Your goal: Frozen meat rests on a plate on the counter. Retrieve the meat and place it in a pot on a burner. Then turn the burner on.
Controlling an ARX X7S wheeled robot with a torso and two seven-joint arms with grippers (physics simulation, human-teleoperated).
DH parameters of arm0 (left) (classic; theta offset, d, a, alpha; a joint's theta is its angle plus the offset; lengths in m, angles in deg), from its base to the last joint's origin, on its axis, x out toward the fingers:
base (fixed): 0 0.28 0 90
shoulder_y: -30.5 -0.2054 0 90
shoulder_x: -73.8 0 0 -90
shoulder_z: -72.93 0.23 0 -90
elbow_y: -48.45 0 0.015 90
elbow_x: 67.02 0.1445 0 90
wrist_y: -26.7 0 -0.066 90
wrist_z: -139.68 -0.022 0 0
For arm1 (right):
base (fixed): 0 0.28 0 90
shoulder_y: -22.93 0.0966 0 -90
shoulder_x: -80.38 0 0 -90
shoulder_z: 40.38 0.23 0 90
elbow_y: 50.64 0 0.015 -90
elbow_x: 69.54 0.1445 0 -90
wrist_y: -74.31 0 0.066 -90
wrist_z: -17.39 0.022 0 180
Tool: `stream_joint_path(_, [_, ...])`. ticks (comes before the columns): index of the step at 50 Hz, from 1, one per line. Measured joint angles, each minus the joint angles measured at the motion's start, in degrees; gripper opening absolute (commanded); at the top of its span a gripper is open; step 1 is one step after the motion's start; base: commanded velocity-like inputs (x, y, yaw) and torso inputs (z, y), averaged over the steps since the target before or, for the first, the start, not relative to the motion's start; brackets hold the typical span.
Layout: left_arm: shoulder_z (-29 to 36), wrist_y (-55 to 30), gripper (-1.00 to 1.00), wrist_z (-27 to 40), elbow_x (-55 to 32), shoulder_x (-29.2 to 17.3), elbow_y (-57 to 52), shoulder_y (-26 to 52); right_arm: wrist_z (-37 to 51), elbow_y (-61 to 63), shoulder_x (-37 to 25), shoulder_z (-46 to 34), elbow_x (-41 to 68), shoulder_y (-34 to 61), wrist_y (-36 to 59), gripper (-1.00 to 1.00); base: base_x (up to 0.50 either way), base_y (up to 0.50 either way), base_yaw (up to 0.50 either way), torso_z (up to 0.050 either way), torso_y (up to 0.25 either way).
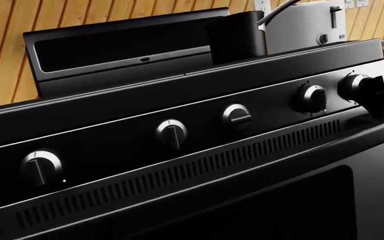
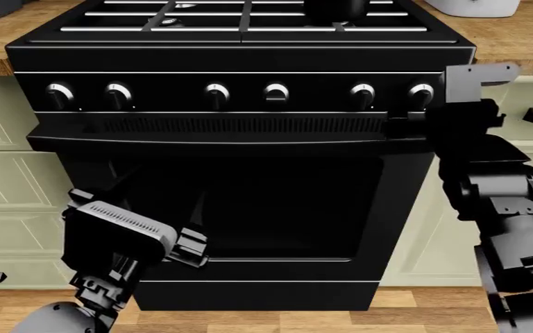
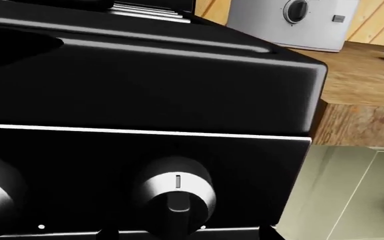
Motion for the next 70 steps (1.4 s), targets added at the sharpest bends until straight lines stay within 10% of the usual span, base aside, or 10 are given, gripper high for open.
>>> stream_joint_path(14, [-0.11, 0.36, 1.00, 0.10, -0.10, 0.00, 0.36, -0.23, -2.69, -9.99, 2.60, -0.16, -1.80, 3.62, -4.79, 1.00, 0.00, 0.00, 0.00, 0.000, 0.000])
stream_joint_path(15, [-0.10, 0.38, 1.00, 0.10, -0.10, 0.00, 0.39, -0.23, -2.80, -10.38, 2.70, -0.09, -1.92, 3.75, -4.96, -1.00, 0.00, 0.00, 0.00, 0.000, 0.000])
stream_joint_path(70, [0.22, 0.40, 1.00, 0.70, -0.22, -0.44, 0.00, -0.19, 0.28, -14.13, 3.60, -9.53, -15.00, 4.01, -11.33, -1.00, 0.00, 0.00, 0.00, 0.000, 0.000])
